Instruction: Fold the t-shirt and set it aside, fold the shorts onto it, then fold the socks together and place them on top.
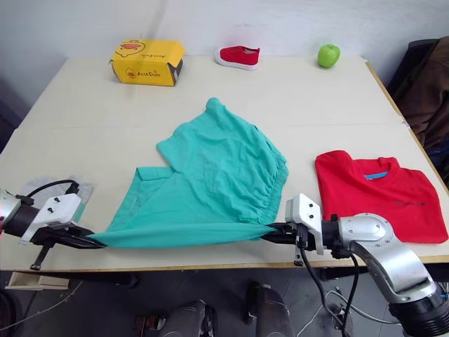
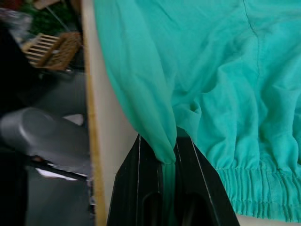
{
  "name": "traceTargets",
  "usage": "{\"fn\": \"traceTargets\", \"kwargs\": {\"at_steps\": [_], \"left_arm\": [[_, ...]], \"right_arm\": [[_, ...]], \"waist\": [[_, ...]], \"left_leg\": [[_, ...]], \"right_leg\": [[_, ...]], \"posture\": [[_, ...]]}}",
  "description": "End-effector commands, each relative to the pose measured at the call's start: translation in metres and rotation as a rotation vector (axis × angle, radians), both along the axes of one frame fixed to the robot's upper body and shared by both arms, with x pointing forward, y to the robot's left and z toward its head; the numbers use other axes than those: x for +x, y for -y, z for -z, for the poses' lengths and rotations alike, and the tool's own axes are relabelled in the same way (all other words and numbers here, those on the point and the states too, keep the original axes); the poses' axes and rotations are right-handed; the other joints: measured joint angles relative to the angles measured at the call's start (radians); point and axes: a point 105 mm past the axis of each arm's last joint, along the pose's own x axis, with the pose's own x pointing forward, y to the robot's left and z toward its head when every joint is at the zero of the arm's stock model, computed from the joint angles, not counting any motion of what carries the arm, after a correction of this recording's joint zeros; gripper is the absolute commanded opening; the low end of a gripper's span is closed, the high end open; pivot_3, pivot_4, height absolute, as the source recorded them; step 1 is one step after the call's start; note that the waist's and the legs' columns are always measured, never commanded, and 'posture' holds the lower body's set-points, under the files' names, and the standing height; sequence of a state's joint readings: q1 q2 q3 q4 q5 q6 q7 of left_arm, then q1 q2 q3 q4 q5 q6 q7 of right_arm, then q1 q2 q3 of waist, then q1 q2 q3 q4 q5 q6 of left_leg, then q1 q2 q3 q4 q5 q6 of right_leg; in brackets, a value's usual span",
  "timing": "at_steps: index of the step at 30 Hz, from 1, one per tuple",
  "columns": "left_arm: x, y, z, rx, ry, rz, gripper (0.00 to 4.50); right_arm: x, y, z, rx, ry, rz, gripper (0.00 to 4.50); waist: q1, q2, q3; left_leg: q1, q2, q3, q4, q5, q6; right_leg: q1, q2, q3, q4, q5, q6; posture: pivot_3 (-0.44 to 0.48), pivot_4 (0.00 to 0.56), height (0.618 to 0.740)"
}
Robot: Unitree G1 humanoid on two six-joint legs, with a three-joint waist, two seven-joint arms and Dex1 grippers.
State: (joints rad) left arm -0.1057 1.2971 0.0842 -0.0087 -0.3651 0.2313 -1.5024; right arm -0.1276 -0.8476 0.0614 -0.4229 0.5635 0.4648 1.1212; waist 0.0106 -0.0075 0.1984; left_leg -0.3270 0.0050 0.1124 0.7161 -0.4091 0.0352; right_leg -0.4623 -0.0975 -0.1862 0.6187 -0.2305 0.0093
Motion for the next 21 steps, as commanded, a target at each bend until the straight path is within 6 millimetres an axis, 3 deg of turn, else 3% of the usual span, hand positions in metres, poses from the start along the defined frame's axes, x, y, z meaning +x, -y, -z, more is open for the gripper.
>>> {"fn": "traceTargets", "kwargs": {"at_steps": [1, 4, 7, 12, 14, 16, 19, 21], "left_arm": [[-0.021, 0.007, -0.014, -0.039, -0.136, 0.049, 0.01], [-0.052, 0.013, -0.02, -0.026, -0.347, 0.087, 0.01], [-0.066, 0.027, -0.03, -0.088, -0.45, 0.113, 0.01], [-0.067, 0.03, -0.04, -0.073, -0.463, 0.146, 0.01], [-0.034, 0.022, -0.055, -0.142, -0.239, 0.099, 0.01], [-0.003, 0.029, -0.064, -0.203, -0.126, 0.084, 0.01], [0.094, 0.054, -0.097, -0.325, 0.211, 0.038, 0.01], [0.143, 0.073, -0.12, -0.352, 0.404, -0.023, 0.01]], "right_arm": [[-0.015, -0.004, -0.009, 0.037, -0.051, -0.066, 0.0], [-0.032, -0.006, -0.013, 0.083, -0.147, -0.118, 0.0], [-0.051, -0.004, -0.019, 0.111, -0.246, -0.176, 0.0], [-0.062, 0.0, -0.022, 0.109, -0.319, -0.2, 0.0], [-0.041, 0.006, -0.023, 0.151, -0.284, -0.076, 0.0], [-0.029, 0.01, -0.025, 0.182, -0.272, -0.011, 0.0], [-0.007, 0.022, -0.034, 0.276, -0.285, 0.115, 0.0], [0.008, 0.03, -0.039, 0.342, -0.3, 0.207, 0.0]], "waist": [[0.007, 0.0, 0.0], [0.007, 0.001, 0.0], [0.014, 0.003, 0.001], [0.014, 0.004, 0.001], [0.014, 0.005, 0.002], [0.02, 0.007, 0.001], [0.052, 0.012, -0.003], [0.059, 0.004, -0.006]], "left_leg": [[0.0, 0.0, 0.0, 0.0, 0.0, 0.0], [-0.001, 0.003, 0.0, 0.0, -0.002, -0.001], [-0.001, 0.003, 0.001, 0.0, -0.003, -0.001], [0.002, 0.003, 0.001, 0.001, -0.003, -0.002], [0.004, 0.003, 0.002, 0.0, -0.004, -0.003], [0.003, 0.004, 0.003, -0.001, -0.004, -0.004], [0.01, 0.005, 0.004, -0.002, -0.005, -0.004], [0.009, 0.004, 0.008, 0.003, -0.004, -0.003]], "right_leg": [[0.0, 0.0, 0.0, 0.0, 0.0, 0.0], [-0.001, 0.002, -0.001, 0.0, 0.0, 0.0], [-0.001, 0.003, 0.0, -0.001, -0.001, 0.0], [0.004, 0.005, 0.001, -0.006, -0.001, 0.0], [0.005, 0.005, 0.001, -0.006, -0.001, -0.001], [0.009, 0.011, 0.003, -0.007, -0.001, -0.001], [0.019, 0.019, 0.004, -0.008, -0.001, 0.001], [0.018, 0.02, 0.001, -0.005, 0.001, 0.001]], "posture": [[0.0, 0.15, 0.74], [0.0, 0.15, 0.74], [0.0, 0.15, 0.74], [0.0, 0.15, 0.74], [0.0, 0.15, 0.74], [0.0, 0.15, 0.74], [0.0, 0.15, 0.74], [0.0, 0.15, 0.74]]}}
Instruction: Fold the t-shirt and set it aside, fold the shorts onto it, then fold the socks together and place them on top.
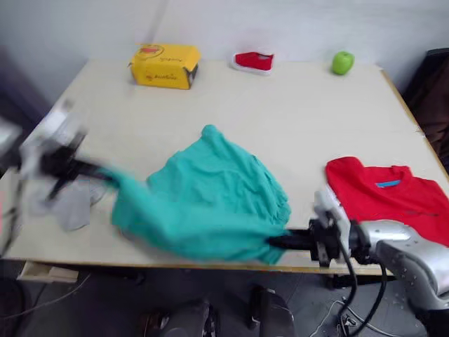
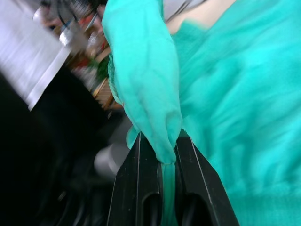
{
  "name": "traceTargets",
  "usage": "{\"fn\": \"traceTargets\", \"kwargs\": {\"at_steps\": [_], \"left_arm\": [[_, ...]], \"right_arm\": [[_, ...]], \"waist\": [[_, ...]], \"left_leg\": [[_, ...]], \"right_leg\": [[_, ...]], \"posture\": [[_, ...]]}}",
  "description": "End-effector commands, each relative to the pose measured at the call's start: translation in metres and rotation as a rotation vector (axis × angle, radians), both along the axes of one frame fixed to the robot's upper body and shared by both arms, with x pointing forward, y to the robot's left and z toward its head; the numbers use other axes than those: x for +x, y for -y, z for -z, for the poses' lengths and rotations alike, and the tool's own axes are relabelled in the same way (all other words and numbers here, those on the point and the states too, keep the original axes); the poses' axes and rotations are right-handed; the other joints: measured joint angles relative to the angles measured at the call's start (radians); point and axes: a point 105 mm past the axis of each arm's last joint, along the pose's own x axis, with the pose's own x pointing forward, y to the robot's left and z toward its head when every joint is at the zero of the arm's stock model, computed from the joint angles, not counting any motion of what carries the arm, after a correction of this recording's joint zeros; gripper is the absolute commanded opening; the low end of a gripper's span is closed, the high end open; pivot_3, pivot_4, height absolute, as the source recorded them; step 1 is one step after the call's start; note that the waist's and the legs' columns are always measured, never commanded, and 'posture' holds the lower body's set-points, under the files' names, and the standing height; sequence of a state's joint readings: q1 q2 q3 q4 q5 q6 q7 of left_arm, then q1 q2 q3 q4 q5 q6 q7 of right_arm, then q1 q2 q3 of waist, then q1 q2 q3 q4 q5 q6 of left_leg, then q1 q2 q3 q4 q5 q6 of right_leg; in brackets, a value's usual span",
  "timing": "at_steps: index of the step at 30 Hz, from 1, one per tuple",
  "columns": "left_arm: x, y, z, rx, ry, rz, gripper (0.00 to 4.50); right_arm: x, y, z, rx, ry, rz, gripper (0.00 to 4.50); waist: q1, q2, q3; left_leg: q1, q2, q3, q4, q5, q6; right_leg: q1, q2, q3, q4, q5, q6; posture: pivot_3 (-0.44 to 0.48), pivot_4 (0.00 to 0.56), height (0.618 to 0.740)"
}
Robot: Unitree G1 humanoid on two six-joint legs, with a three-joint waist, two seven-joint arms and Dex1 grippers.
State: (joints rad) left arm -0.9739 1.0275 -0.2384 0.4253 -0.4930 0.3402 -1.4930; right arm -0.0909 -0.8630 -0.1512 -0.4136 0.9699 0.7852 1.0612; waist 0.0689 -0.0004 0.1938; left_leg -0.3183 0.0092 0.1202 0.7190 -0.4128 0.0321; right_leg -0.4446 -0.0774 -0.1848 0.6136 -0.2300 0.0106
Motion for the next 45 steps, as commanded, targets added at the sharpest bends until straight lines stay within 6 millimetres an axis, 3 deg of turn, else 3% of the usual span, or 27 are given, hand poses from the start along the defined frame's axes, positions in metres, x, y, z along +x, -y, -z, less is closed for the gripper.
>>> {"fn": "traceTargets", "kwargs": {"at_steps": [1, 3, 8, 11, 15, 16, 20, 24, 29, 31, 35, 39, 43, 45], "left_arm": [[0.063, 0.011, -0.023, 0.014, 0.207, -0.184, 0.01], [0.087, 0.026, -0.032, -0.011, 0.299, -0.255, 0.01], [0.11, 0.061, -0.025, -0.018, 0.405, -0.287, 0.01], [0.12, 0.073, -0.005, 0.067, 0.435, -0.323, 0.01], [0.127, 0.079, 0.017, 0.046, 0.317, -0.405, 0.01], [0.128, 0.079, 0.02, 0.042, 0.303, -0.414, 0.21], [0.13, 0.077, 0.021, 0.025, 0.299, -0.449, 1.18], [0.137, 0.067, 0.016, 0.028, 0.364, -0.528, 2.41], [0.144, 0.055, -0.008, -0.005, 0.484, -0.637, 3.95], [0.136, 0.056, -0.015, -0.034, 0.463, -0.549, 4.45], [0.1, 0.042, -0.004, 0.083, 0.417, -0.208, 4.45], [0.05, -0.007, 0.033, 0.296, 0.278, 0.05, 4.45], [0.022, -0.037, 0.065, 0.44, 0.222, 0.125, 4.45], [0.019, -0.038, 0.075, 0.476, 0.253, 0.143, 4.45]], "right_arm": [[0.021, 0.016, -0.013, 0.084, -0.021, 0.158, 0.0], [0.032, 0.023, -0.013, 0.099, -0.039, 0.245, 0.0], [0.045, 0.03, -0.003, 0.066, -0.07, 0.371, 0.0], [0.051, 0.029, 0.007, 0.007, -0.06, 0.42, 0.0], [0.058, 0.025, 0.019, -0.051, -0.046, 0.457, 0.0], [0.064, 0.026, 0.018, -0.047, -0.033, 0.503, 0.0], [0.079, 0.034, 0.012, -0.039, 0.009, 0.629, 1.18], [0.075, 0.041, -0.004, -0.03, 0.074, 0.654, 2.53], [0.065, 0.048, -0.03, -0.103, 0.215, 0.655, 4.28], [0.054, 0.039, -0.035, -0.175, 0.286, 0.581, 4.5], [0.026, 0.012, -0.029, -0.291, 0.35, 0.372, 4.5], [0.001, -0.015, -0.017, -0.357, 0.376, 0.178, 4.5], [-0.002, -0.03, 0.0, -0.426, 0.429, 0.108, 4.5], [0.005, -0.03, 0.01, -0.483, 0.47, 0.121, 4.5]], "waist": [[-0.002, -0.005, -0.002], [-0.018, -0.006, -0.002], [-0.052, -0.007, -0.001], [-0.053, -0.009, -0.001], [-0.049, -0.009, -0.001], [-0.05, -0.009, -0.001], [-0.053, -0.009, -0.001], [-0.047, -0.009, -0.001], [-0.044, -0.009, -0.001], [-0.045, -0.009, -0.001], [-0.054, -0.009, -0.001], [-0.077, -0.008, -0.001], [-0.071, -0.009, -0.001], [-0.062, -0.009, -0.001]], "left_leg": [[-0.002, 0.0, 0.0, 0.001, 0.0, 0.0], [-0.003, 0.0, 0.0, 0.0, 0.0, 0.0], [-0.004, 0.001, 0.0, -0.007, 0.0, 0.0], [-0.007, 0.001, -0.001, -0.008, -0.001, 0.0], [-0.007, 0.002, 0.0, -0.002, 0.0, 0.0], [-0.007, 0.003, 0.0, -0.001, 0.0, 0.0], [-0.007, 0.003, 0.002, -0.001, 0.0, 0.0], [-0.007, 0.003, 0.002, -0.002, 0.0, 0.0], [-0.008, 0.003, 0.001, -0.002, 0.0, 0.0], [-0.008, 0.003, 0.001, -0.002, 0.0, 0.0], [-0.008, 0.004, 0.002, -0.002, -0.001, -0.001], [-0.003, 0.006, 0.005, -0.004, -0.002, -0.004], [-0.002, 0.007, 0.004, -0.002, -0.002, -0.005], [-0.002, 0.007, 0.003, -0.002, -0.002, -0.005]], "right_leg": [[-0.002, 0.0, -0.001, -0.001, 0.0, 0.0], [-0.003, 0.0, -0.002, -0.005, 0.001, 0.001], [-0.009, -0.001, 0.0, -0.008, -0.001, 0.003], [-0.016, -0.002, 0.001, -0.002, 0.0, 0.002], [-0.017, -0.004, 0.005, 0.003, 0.002, -0.001], [-0.017, -0.004, 0.007, 0.004, 0.002, -0.001], [-0.019, -0.005, 0.009, 0.005, 0.002, -0.001], [-0.02, -0.004, 0.008, 0.004, 0.002, -0.002], [-0.02, -0.005, 0.008, 0.003, 0.002, -0.001], [-0.02, -0.005, 0.008, 0.003, 0.002, -0.001], [-0.02, -0.002, 0.007, 0.003, 0.001, -0.002], [-0.019, -0.002, 0.01, 0.005, -0.001, -0.005], [-0.019, -0.001, 0.012, 0.007, -0.001, -0.007], [-0.019, -0.002, 0.013, 0.008, -0.001, -0.007]], "posture": [[0.0, 0.15, 0.74], [0.0, 0.15, 0.74], [0.0, 0.15, 0.74], [0.0, 0.15, 0.74], [0.0, 0.15, 0.74], [0.0, 0.15, 0.74], [0.0, 0.15, 0.74], [0.0, 0.15, 0.74], [0.0, 0.15, 0.74], [0.0, 0.15, 0.74], [0.0, 0.15, 0.74], [0.0, 0.15, 0.74], [0.0, 0.15, 0.74], [0.0, 0.15, 0.74]]}}
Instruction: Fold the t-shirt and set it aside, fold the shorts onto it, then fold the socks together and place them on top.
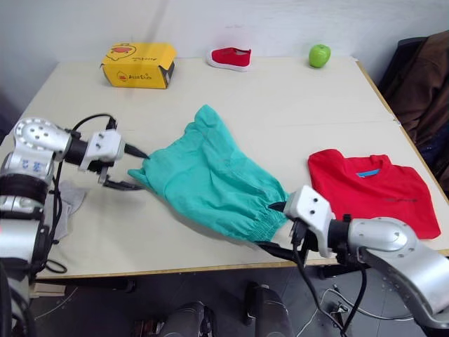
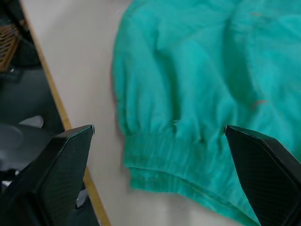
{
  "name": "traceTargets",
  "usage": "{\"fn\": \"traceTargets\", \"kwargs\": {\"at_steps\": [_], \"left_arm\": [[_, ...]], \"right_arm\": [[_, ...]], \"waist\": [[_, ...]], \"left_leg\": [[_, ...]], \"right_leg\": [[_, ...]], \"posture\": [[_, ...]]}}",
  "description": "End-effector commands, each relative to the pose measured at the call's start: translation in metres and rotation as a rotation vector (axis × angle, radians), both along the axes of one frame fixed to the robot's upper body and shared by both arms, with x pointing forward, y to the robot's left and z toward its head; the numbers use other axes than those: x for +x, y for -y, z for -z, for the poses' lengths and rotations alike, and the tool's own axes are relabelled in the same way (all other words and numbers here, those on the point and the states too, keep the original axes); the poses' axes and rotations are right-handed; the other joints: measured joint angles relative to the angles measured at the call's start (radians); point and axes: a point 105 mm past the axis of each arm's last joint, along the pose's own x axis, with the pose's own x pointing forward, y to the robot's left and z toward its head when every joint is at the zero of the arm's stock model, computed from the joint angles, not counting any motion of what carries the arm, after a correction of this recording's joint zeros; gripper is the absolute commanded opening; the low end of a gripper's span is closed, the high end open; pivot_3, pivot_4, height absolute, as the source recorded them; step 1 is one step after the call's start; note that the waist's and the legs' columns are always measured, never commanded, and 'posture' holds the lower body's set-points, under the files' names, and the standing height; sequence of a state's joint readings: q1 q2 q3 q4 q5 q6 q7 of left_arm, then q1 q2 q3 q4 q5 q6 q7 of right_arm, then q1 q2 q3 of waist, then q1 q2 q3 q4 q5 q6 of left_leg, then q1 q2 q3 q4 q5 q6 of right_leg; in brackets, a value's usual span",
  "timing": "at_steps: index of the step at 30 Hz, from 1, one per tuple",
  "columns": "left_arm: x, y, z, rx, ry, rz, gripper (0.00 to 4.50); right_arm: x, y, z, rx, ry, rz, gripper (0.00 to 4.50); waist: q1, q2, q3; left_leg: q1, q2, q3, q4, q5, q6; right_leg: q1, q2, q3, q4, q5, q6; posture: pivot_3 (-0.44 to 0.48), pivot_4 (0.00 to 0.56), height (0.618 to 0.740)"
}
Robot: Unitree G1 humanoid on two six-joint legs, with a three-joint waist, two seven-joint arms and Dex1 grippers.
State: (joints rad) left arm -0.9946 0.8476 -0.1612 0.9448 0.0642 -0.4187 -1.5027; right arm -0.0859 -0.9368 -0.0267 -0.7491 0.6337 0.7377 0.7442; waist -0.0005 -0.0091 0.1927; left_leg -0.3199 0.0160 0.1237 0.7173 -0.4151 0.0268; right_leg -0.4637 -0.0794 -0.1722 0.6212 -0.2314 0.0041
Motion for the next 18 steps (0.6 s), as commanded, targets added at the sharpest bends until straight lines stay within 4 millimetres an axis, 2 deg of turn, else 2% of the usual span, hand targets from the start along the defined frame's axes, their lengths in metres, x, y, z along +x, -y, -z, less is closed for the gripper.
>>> {"fn": "traceTargets", "kwargs": {"at_steps": [1, 5, 9, 13, 16, 18], "left_arm": [[-0.011, 0.005, 0.0, 0.087, 0.049, 0.132, 4.45], [-0.001, 0.015, 0.011, 0.091, 0.154, 0.136, 4.45], [0.005, 0.019, 0.02, 0.122, 0.213, 0.147, 4.45], [0.017, 0.028, 0.017, 0.094, 0.303, 0.124, 4.45], [0.024, 0.034, 0.012, 0.051, 0.337, 0.102, 4.5], [0.026, 0.035, 0.011, 0.042, 0.341, 0.092, 4.5]], "right_arm": [[0.008, -0.005, 0.01, -0.086, 0.097, 0.005, 4.5], [0.01, -0.014, 0.024, -0.131, 0.134, 0.007, 4.5], [0.013, -0.018, 0.034, -0.189, 0.194, 0.003, 4.5], [0.022, -0.015, 0.047, -0.271, 0.283, 0.023, 4.5], [0.021, -0.013, 0.054, -0.279, 0.29, 0.021, 3.88], [0.022, -0.012, 0.055, -0.281, 0.296, 0.021, 3.19]], "waist": [[0.016, 0.0, 0.0], [0.033, -0.001, -0.001], [0.024, -0.001, -0.001], [0.022, -0.001, -0.001], [0.022, -0.002, -0.001], [0.022, -0.002, -0.001]], "left_leg": [[-0.001, 0.0, -0.001, 0.001, 0.0, 0.0], [-0.003, -0.001, -0.002, 0.003, -0.001, 0.002], [-0.003, -0.001, -0.002, 0.002, -0.001, 0.002], [-0.001, -0.001, -0.001, 0.001, -0.001, 0.002], [0.0, 0.0, 0.0, 0.001, -0.001, 0.002], [0.0, 0.0, 0.0, 0.001, -0.001, 0.002]], "right_leg": [[0.0, -0.001, 0.0, 0.0, 0.0, 0.0], [0.0, -0.002, -0.001, -0.001, 0.001, 0.001], [0.0, -0.001, -0.002, -0.001, 0.001, 0.002], [0.001, -0.001, -0.001, -0.001, 0.001, 0.001], [0.002, -0.001, -0.001, -0.001, 0.001, 0.001], [0.002, -0.001, -0.001, -0.001, 0.001, 0.002]], "posture": [[0.0, 0.15, 0.74], [0.0, 0.15, 0.74], [0.0, 0.15, 0.74], [0.0, 0.15, 0.74], [0.0, 0.15, 0.74], [0.0, 0.15, 0.74]]}}
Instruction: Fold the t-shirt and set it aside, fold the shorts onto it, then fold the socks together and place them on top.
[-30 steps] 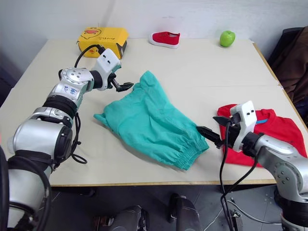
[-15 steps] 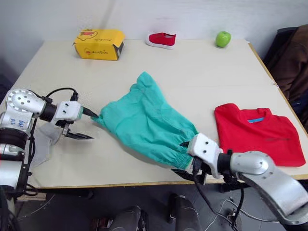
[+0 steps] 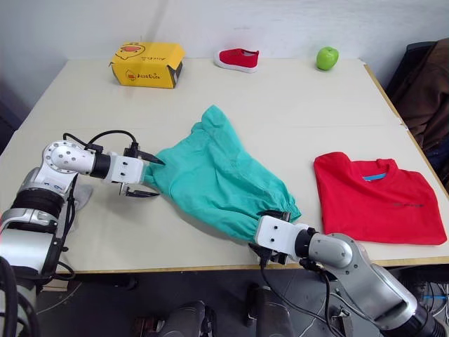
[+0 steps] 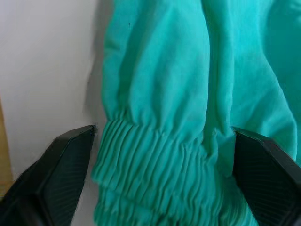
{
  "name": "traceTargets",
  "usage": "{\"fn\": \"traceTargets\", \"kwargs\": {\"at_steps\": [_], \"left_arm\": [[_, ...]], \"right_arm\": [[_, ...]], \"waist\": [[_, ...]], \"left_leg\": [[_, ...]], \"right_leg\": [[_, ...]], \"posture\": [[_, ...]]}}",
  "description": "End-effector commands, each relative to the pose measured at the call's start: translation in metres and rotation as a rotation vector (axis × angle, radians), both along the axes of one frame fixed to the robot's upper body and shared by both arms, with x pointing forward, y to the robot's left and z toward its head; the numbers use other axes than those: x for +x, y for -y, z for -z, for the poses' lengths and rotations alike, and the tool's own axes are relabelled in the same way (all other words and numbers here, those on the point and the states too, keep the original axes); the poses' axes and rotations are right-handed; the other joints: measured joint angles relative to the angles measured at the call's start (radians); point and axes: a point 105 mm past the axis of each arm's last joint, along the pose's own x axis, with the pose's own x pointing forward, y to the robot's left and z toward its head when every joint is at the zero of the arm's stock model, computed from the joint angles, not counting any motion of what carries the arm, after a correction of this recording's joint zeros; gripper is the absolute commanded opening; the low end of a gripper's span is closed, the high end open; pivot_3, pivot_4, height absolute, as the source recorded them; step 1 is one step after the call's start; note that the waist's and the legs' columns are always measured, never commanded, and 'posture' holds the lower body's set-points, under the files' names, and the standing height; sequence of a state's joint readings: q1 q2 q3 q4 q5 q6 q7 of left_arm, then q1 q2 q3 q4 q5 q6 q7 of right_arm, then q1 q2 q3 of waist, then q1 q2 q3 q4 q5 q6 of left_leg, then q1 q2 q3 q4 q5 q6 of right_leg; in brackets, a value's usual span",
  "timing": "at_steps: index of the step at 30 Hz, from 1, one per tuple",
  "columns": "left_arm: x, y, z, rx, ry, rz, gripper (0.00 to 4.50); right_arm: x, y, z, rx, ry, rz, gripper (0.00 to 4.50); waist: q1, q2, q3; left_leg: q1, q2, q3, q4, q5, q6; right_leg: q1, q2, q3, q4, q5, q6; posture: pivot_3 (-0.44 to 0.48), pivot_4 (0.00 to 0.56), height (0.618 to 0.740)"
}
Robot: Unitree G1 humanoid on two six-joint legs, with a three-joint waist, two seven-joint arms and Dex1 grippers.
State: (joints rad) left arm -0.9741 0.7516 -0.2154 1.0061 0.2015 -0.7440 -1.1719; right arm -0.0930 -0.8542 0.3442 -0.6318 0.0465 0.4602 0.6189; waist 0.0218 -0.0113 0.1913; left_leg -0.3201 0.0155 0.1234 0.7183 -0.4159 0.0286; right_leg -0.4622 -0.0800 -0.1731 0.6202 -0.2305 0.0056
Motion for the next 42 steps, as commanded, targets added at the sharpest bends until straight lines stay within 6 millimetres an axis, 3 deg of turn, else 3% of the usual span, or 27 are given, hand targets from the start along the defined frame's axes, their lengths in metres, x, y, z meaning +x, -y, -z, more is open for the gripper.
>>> {"fn": "traceTargets", "kwargs": {"at_steps": [1, 3, 9, 15, 16, 20, 22, 25, 26, 29, 33, 34, 37, 39, 42], "left_arm": [[0.006, 0.001, -0.009, -0.02, 0.036, -0.014, 4.32], [0.007, 0.002, -0.005, -0.031, 0.014, -0.022, 3.91], [0.011, 0.007, 0.005, -0.033, 0.0, -0.04, 1.99], [-0.022, -0.01, 0.035, 0.044, -0.196, 0.024, 0.06], [-0.033, -0.015, 0.036, 0.046, -0.252, 0.032, 0.0], [-0.081, -0.014, 0.029, -0.026, -0.468, 0.055, 0.0], [-0.118, 0.002, 0.027, -0.078, -0.554, 0.086, 0.0], [-0.154, 0.027, 0.034, -0.129, -0.598, 0.091, 0.0], [-0.16, 0.031, 0.04, -0.129, -0.591, 0.06, 0.0], [-0.153, 0.032, 0.055, -0.141, -0.513, -0.095, 0.0], [-0.148, 0.028, 0.061, -0.167, -0.469, -0.198, 0.0], [-0.146, 0.027, 0.061, -0.178, -0.466, -0.218, 0.0], [-0.145, 0.02, 0.058, -0.185, -0.481, -0.243, 0.66], [-0.146, 0.017, 0.055, -0.184, -0.492, -0.238, 1.27], [-0.158, 0.017, 0.032, -0.263, -0.604, -0.19, 2.15]], "right_arm": [[0.003, 0.004, 0.002, -0.016, 0.027, 0.014, 2.84], [0.005, 0.005, 0.0, -0.019, 0.042, 0.015, 2.19], [0.008, 0.007, -0.01, -0.054, 0.138, -0.031, 0.14], [0.009, 0.03, -0.019, -0.14, 0.155, -0.155, 0.06], [0.01, 0.036, -0.022, -0.159, 0.16, -0.196, 0.06], [0.018, 0.052, -0.029, -0.169, 0.168, -0.285, 0.06], [0.024, 0.059, -0.028, -0.218, 0.204, -0.349, 0.06], [0.033, 0.062, -0.023, -0.239, 0.233, -0.405, 0.06], [0.036, 0.062, -0.021, -0.232, 0.238, -0.41, 0.06], [0.043, 0.063, -0.009, -0.286, 0.273, -0.459, 0.06], [0.046, 0.07, -0.006, -0.293, 0.261, -0.462, 0.06], [0.047, 0.071, -0.008, -0.28, 0.253, -0.45, 0.41], [0.044, 0.076, -0.014, -0.266, 0.247, -0.432, 1.38], [0.039, 0.08, -0.017, -0.271, 0.245, -0.432, 2.08], [0.032, 0.085, -0.04, -0.184, 0.212, -0.361, 3.05]], "waist": [[0.0, 0.0, 0.0], [0.0, 0.0, 0.0], [0.0, 0.0, 0.0], [-0.002, 0.0, 0.0], [-0.007, 0.0, 0.0], [-0.037, 0.0, 0.0], [-0.047, 0.002, 0.001], [-0.048, 0.004, 0.002], [-0.045, 0.004, 0.002], [-0.022, 0.005, 0.003], [-0.011, 0.006, 0.002], [-0.009, 0.006, 0.002], [-0.005, 0.006, 0.002], [-0.002, 0.006, 0.002], [0.002, 0.007, 0.003]], "left_leg": [[0.0, 0.0, 0.0, 0.0, 0.0, 0.0], [0.0, 0.0, 0.0, 0.0, 0.0, 0.0], [0.0, 0.0, 0.0, 0.0, 0.0, 0.0], [0.0, 0.0, 0.0, 0.0, 0.0, 0.0], [0.001, 0.0, 0.0, -0.001, 0.0, 0.0], [0.003, 0.002, 0.002, -0.003, 0.0, -0.001], [0.003, 0.003, 0.001, -0.003, 0.0, -0.002], [0.003, 0.003, 0.001, -0.003, -0.001, -0.003], [0.003, 0.003, 0.001, -0.003, -0.001, -0.003], [0.004, 0.003, 0.001, -0.001, -0.001, -0.003], [0.006, 0.002, 0.002, -0.001, 0.0, -0.003], [0.007, 0.002, 0.002, -0.001, 0.0, -0.003], [0.007, 0.003, 0.002, -0.001, 0.0, -0.003], [0.007, 0.003, 0.002, -0.001, 0.0, -0.003], [0.006, 0.003, 0.002, -0.002, 0.0, -0.003]], "right_leg": [[0.0, 0.0, 0.0, 0.0, 0.0, 0.0], [0.0, 0.0, 0.0, 0.0, 0.0, 0.0], [0.0, 0.0, 0.0, 0.0, 0.0, 0.0], [0.0, 0.0, 0.0, 0.0, 0.0, 0.0], [0.0, 0.0, 0.0, 0.0, 0.0, 0.0], [0.0, 0.001, 0.0, 0.0, -0.001, -0.002], [0.0, 0.001, 0.0, 0.001, -0.002, -0.003], [0.0, 0.001, 0.001, 0.0, -0.003, -0.004], [0.0, 0.001, 0.002, 0.001, -0.003, -0.004], [0.0, 0.001, 0.004, -0.001, -0.003, -0.004], [0.001, 0.001, 0.007, 0.0, -0.003, -0.004], [0.001, 0.001, 0.007, 0.0, -0.003, -0.004], [0.001, 0.001, 0.007, 0.001, -0.003, -0.004], [0.001, 0.001, 0.007, 0.0, -0.003, -0.004], [0.0, 0.001, 0.007, 0.0, -0.003, -0.004]], "posture": [[0.0, 0.15, 0.74], [0.0, 0.15, 0.74], [0.0, 0.15, 0.74], [0.0, 0.15, 0.74], [0.0, 0.15, 0.74], [0.0, 0.15, 0.74], [0.0, 0.15, 0.74], [0.0, 0.15, 0.74], [0.0, 0.15, 0.74], [0.0, 0.15, 0.74], [0.0, 0.15, 0.74], [0.0, 0.15, 0.74], [0.0, 0.15, 0.74], [0.0, 0.15, 0.74], [0.0, 0.15, 0.74]]}}
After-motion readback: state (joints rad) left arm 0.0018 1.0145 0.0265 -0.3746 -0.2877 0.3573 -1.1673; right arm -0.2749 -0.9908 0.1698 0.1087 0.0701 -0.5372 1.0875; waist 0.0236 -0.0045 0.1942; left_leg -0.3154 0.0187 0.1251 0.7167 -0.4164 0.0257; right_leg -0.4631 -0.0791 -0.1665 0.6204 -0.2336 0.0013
